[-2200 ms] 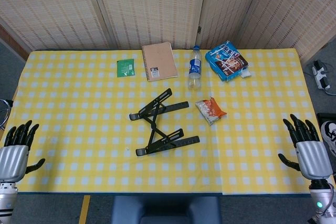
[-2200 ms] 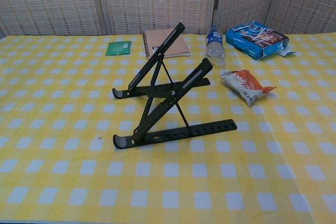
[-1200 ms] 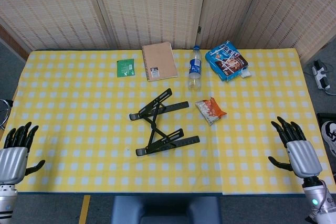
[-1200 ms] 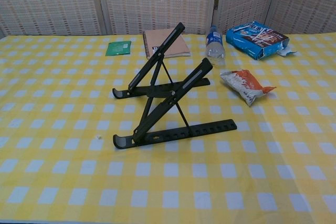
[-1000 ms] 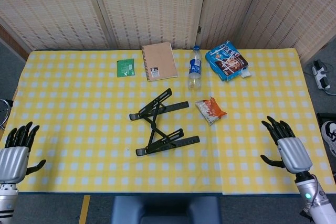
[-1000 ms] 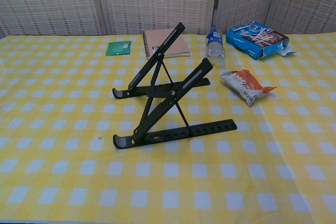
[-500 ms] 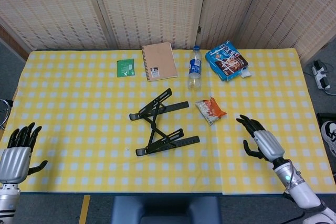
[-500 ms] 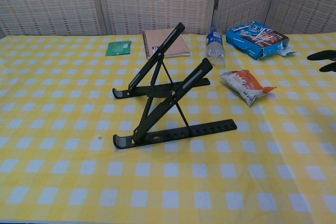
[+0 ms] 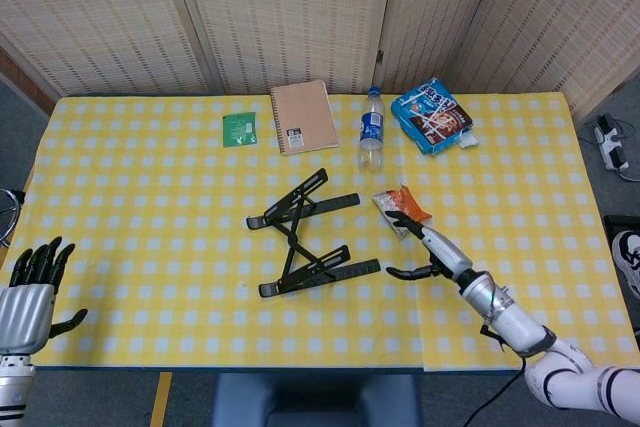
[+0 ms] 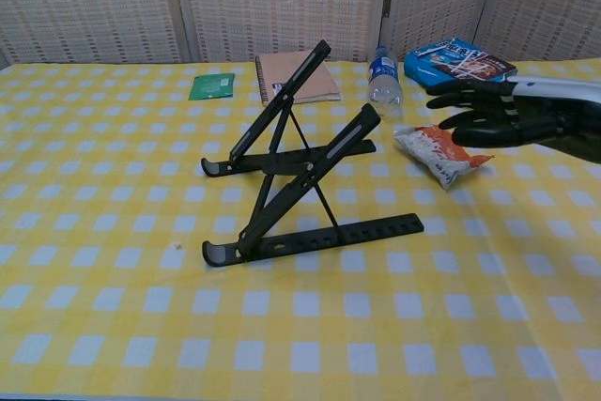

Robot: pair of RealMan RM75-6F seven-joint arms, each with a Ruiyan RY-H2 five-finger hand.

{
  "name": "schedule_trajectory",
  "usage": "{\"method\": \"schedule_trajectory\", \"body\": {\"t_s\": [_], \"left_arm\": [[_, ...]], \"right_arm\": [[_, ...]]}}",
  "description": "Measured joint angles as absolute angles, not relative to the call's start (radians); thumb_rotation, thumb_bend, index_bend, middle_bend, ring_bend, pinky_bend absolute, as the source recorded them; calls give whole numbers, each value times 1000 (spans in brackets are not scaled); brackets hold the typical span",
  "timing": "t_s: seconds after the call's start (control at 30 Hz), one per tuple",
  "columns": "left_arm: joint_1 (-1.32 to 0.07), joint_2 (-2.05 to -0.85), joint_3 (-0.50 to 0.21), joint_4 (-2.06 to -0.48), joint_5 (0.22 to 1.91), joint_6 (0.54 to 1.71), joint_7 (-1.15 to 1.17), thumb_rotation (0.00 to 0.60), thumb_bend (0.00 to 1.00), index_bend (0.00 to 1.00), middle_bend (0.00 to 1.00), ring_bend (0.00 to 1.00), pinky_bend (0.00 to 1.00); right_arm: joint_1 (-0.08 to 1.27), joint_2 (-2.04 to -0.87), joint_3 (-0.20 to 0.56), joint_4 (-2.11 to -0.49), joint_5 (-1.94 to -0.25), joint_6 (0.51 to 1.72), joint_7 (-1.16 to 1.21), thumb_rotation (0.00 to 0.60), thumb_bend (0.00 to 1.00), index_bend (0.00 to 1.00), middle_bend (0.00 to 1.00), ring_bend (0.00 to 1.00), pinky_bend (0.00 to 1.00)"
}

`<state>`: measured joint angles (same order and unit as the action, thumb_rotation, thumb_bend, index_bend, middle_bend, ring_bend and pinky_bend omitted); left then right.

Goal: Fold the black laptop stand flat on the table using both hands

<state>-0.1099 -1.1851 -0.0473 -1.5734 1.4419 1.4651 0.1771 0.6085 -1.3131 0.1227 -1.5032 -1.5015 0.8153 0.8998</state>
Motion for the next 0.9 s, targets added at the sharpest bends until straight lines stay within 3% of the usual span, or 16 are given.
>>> {"method": "schedule_trajectory", "body": {"t_s": [0.4,0.9], "left_arm": [[-101,-1184,-43,-1569,1444,1469,165,600,201,96,32,22,0],[-101,-1185,-41,-1573,1447,1462,164,600,200,96,32,22,0]], "right_arm": [[759,-1429,246,-1413,-1351,616,1106,249,154,0,0,35,0],[926,-1562,361,-1208,-1301,443,1240,233,153,0,10,53,0]]}}
